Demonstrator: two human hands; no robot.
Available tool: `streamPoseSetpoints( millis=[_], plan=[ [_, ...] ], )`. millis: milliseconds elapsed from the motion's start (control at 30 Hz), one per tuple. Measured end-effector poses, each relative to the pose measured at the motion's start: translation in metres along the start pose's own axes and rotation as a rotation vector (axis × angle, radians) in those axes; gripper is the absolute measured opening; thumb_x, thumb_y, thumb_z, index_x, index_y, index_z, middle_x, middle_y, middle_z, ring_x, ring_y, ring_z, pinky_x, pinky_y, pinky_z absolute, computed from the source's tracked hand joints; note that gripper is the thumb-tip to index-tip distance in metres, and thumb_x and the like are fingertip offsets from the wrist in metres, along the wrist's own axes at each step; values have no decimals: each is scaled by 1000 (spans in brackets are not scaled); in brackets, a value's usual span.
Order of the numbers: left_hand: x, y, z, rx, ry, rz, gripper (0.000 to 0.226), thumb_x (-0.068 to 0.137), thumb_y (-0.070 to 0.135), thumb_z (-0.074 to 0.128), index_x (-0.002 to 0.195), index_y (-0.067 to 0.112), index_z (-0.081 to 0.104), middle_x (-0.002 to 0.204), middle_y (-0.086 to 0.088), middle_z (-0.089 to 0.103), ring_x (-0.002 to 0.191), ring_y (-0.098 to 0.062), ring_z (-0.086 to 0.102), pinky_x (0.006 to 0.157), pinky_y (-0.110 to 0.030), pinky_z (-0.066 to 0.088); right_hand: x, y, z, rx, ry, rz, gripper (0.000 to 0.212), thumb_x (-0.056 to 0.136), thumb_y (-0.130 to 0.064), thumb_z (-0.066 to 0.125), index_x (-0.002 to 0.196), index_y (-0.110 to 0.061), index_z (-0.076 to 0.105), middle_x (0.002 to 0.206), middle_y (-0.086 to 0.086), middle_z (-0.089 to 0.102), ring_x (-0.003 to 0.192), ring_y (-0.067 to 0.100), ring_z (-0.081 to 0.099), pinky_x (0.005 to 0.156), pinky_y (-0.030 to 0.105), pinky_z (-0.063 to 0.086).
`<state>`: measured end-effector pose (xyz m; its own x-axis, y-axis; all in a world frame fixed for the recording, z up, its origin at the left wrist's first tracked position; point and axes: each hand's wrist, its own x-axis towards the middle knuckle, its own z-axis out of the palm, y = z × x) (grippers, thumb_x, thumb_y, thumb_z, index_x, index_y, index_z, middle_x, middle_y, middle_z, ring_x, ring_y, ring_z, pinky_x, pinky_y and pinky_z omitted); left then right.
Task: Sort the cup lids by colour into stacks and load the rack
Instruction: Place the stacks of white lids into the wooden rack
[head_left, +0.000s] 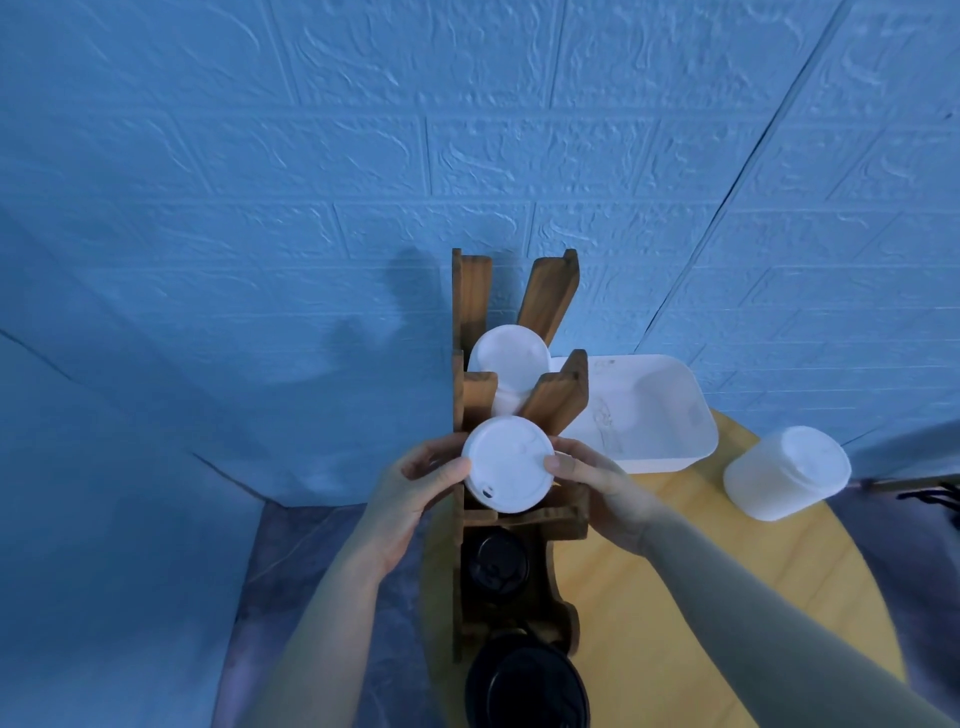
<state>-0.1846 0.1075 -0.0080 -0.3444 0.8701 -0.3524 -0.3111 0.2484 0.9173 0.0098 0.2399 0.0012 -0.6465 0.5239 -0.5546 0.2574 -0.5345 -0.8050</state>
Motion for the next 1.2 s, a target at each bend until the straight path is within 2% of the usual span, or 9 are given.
streamPoseSetpoints(
  millis=[200,367,533,700,833,933,1000,1133,1200],
  plan=[
    [6,-5,-2,19,-8,-24,53,61,47,80,109,28,75,114,-2,74,114,-20,66,101,-39,51,4,0,-4,-47,-12,37,82,55,-48,81,126,-14,57,120,9,67,119,27,58,103,41,47],
    [9,-6,-6,7,7,-28,59,59,45,78,112,19,73,114,-3,74,111,-19,67,102,-41,51,3,-6,3,-17,-39,78,70,59,-41,80,122,-17,60,118,7,68,116,25,60,88,34,53],
    [15,-11,-8,-10,11,-60,62,58,43,80,113,16,71,113,-6,74,112,-23,68,103,-45,50,7,-4,0,-77,-18,85,72,55,-47,82,121,-24,64,121,3,67,122,25,54,108,44,43],
    [17,-15,-10,12,3,-73,67,59,43,79,117,13,69,114,-7,74,113,-24,68,105,-44,50,9,-7,0,-175,-11,70,52,69,-43,78,118,-29,69,119,-4,69,122,22,54,110,43,40],
    [17,-14,-9,45,-32,-67,61,62,45,78,117,18,71,115,-5,74,114,-23,67,102,-43,51,5,-8,-4,-189,2,63,38,80,-34,76,117,-27,70,116,-5,71,119,21,57,107,40,42],
    [15,-13,-5,56,-15,-66,54,65,43,77,114,21,72,111,-1,75,110,-19,68,97,-37,54,4,-7,-6,-183,63,52,48,69,-37,84,114,-23,72,113,-1,72,117,24,60,103,40,46],
    [14,-12,-3,77,-10,-73,49,69,40,73,115,22,72,110,0,75,110,-17,68,97,-37,54,2,-8,-7,-197,107,54,57,62,-41,84,113,-22,71,111,2,73,114,24,62,94,36,50],
    [14,-5,-2,169,-48,-78,39,79,37,72,116,27,70,112,4,74,109,-9,67,93,-29,52,-3,-10,-8,-206,111,57,58,66,-44,84,116,-22,68,111,3,72,111,21,62,84,29,51],
    [13,-4,-1,180,-60,-70,44,76,41,74,118,29,70,116,6,73,112,-8,66,95,-27,49,-4,-9,-6,-181,119,67,56,68,-43,80,119,-22,66,116,3,69,113,22,60,84,28,52]
  ],
)
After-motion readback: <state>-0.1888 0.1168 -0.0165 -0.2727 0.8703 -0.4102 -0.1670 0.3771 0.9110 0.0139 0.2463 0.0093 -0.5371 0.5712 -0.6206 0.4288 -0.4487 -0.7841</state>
